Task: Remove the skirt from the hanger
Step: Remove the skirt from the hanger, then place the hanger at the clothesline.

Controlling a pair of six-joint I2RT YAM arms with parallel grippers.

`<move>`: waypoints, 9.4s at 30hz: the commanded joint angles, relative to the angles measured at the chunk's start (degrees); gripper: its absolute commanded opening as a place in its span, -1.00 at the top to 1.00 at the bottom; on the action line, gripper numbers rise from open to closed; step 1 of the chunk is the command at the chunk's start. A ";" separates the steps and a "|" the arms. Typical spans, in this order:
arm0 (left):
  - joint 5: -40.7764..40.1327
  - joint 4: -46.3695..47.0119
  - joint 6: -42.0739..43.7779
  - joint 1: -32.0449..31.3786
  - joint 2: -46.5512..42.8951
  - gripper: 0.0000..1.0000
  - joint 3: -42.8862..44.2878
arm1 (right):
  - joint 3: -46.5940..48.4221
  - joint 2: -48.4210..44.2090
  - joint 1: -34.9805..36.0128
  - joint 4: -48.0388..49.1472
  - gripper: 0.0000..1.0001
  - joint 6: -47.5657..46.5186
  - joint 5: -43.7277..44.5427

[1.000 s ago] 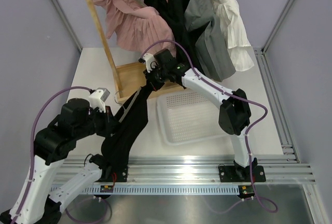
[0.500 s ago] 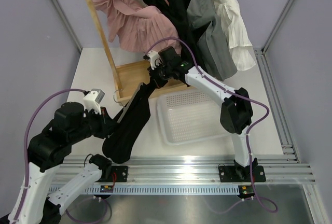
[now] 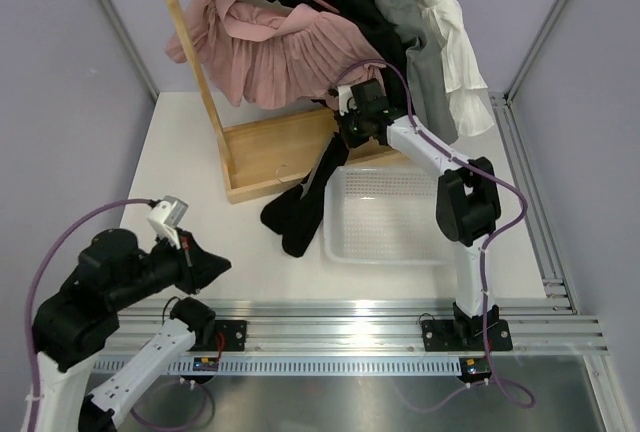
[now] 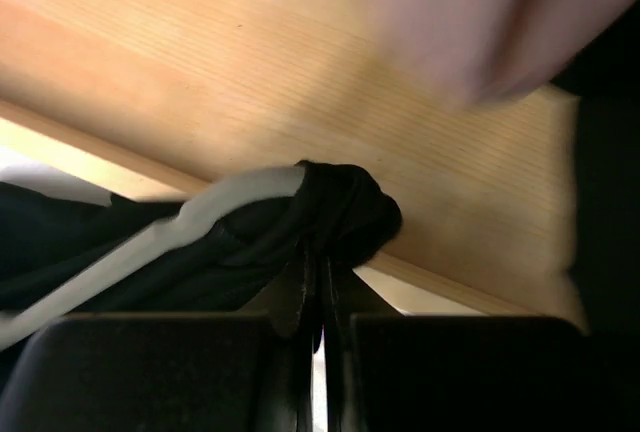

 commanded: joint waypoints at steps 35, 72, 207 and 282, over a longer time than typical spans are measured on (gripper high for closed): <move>-20.98 80.38 -15.22 0.21 28.27 -0.49 -44.32 | -7.91 -8.11 3.92 6.40 1.00 3.64 -12.44; -7.97 82.07 -11.44 0.39 46.56 0.20 -31.40 | -8.79 -11.45 7.43 7.89 1.00 5.66 -15.34; 6.09 54.03 -31.74 40.02 18.70 1.00 -30.70 | -23.91 -34.58 25.80 -6.71 -0.17 -21.18 -22.29; 1.20 51.67 -33.25 43.80 18.00 -0.63 -16.21 | -25.51 -31.14 22.31 -3.17 1.00 5.83 -24.73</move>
